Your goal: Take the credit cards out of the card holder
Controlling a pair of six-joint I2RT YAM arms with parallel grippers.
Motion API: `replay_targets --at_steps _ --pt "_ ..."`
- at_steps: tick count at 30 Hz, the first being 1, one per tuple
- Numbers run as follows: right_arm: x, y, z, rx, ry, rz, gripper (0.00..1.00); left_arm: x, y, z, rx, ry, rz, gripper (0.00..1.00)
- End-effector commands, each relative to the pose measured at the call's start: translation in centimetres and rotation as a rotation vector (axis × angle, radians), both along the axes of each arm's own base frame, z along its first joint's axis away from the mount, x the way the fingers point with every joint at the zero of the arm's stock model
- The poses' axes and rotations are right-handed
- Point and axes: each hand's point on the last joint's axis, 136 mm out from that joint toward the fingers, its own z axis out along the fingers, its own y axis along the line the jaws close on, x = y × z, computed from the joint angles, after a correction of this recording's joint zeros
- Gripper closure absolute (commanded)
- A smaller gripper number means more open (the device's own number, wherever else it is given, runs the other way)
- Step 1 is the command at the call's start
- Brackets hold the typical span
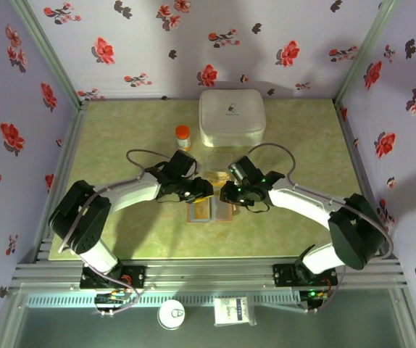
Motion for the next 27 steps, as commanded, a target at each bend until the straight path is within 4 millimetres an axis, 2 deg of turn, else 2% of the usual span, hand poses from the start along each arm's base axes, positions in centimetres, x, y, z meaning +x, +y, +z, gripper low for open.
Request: replay_targets --at_steps 1,7,13,27 --pt "0.5 2.2 0.8 0.069 0.003 0.013 0.68 0.2 1.6 0.0 0.023 -0.018 0.042 0.65" --pt "0.5 3.6 0.2 0.096 0.021 0.032 0.70 -0.4 3.7 -1.4 0.069 0.003 0.079 0.68" --pt "0.5 4.8 -0.2 0.114 0.041 0.057 0.71 -0.7 4.6 -2.0 0.080 0.012 0.088 0.72" --pt "0.3 6.0 -2.0 0.117 0.070 0.067 0.73 -0.8 5.4 -3.1 0.114 0.030 0.063 0.98"
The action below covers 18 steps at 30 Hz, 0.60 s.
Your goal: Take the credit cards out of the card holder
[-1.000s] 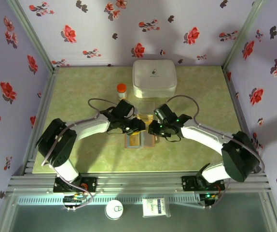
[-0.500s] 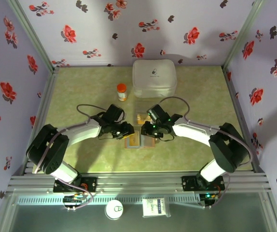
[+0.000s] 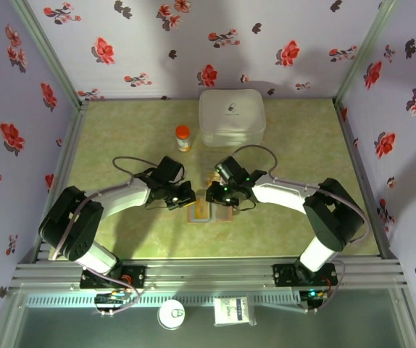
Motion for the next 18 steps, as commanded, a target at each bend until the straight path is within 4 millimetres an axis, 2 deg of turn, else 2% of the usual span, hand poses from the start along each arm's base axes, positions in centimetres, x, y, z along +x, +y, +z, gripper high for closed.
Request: replay_targets --at_steps 1,10,18 --pt "0.0 1.0 -0.1 0.026 0.010 0.004 0.73 -0.5 0.7 -0.8 0.028 0.023 -0.017 0.99" --pt "-0.7 1.9 -1.0 0.040 0.034 0.016 0.74 -1.4 0.8 -1.6 0.012 0.052 -0.026 1.00" --pt "-0.9 1.6 -1.6 0.019 0.042 0.011 0.74 -1.9 0.8 -2.1 0.007 0.071 -0.032 1.00"
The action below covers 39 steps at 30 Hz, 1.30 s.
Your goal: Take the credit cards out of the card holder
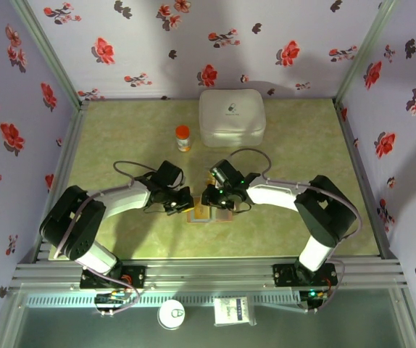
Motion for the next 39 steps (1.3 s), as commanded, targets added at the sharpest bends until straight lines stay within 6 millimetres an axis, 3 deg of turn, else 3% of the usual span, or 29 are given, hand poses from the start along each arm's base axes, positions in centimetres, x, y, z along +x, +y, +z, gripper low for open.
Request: replay_targets --at_steps 1,23,32,39 --pt "-0.4 0.1 -0.5 -0.004 0.014 0.000 0.74 -0.3 0.2 -0.6 -0.001 0.018 -0.014 1.00" --pt "-0.8 -0.7 -2.0 -0.052 0.032 -0.004 0.76 -0.9 1.1 -1.7 0.045 0.051 0.000 1.00" --pt "-0.5 -1.6 -1.3 -0.104 -0.004 0.000 0.76 -1.0 1.3 -1.9 0.055 0.055 0.000 1.00" --pt "-0.3 -1.8 -0.5 -0.102 -0.025 -0.003 0.76 -0.7 1.2 -1.0 0.049 0.039 0.001 1.00"
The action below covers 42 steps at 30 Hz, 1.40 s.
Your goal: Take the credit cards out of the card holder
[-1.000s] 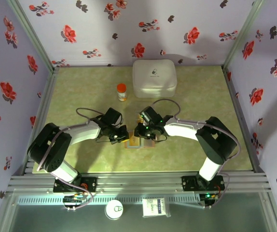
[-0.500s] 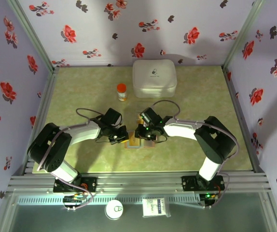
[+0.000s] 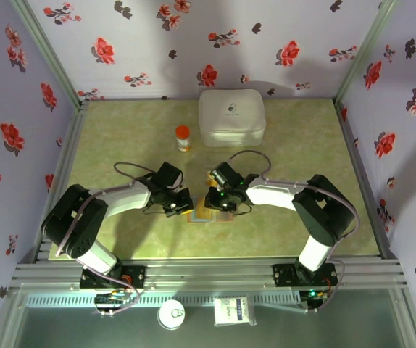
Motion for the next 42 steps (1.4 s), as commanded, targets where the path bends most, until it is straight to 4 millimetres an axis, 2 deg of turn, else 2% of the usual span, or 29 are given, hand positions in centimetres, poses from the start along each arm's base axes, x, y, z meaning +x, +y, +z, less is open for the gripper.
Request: replay_targets --at_steps 1,11,15,21,26,42 --pt "0.2 -0.6 1.0 -0.032 -0.039 0.007 0.76 -0.2 0.7 0.1 0.030 0.004 -0.002 1.00" --pt "0.0 -0.8 1.4 -0.029 -0.048 0.005 0.76 0.5 0.1 2.3 0.009 -0.038 -0.014 1.00" --pt "-0.2 -0.6 1.4 -0.006 -0.040 0.001 0.75 0.5 -1.1 2.7 -0.004 -0.046 -0.048 1.00" --pt "-0.6 -1.0 1.0 0.005 -0.025 -0.018 0.75 0.2 -2.1 1.6 0.017 -0.020 -0.080 1.00" --pt "-0.9 -0.8 0.8 0.032 -0.018 -0.024 0.75 0.0 -1.7 0.3 0.047 0.002 -0.084 1.00" --pt "-0.8 0.0 -0.2 0.124 0.017 -0.046 0.77 -0.7 -0.6 -1.1 0.118 0.040 -0.086 1.00"
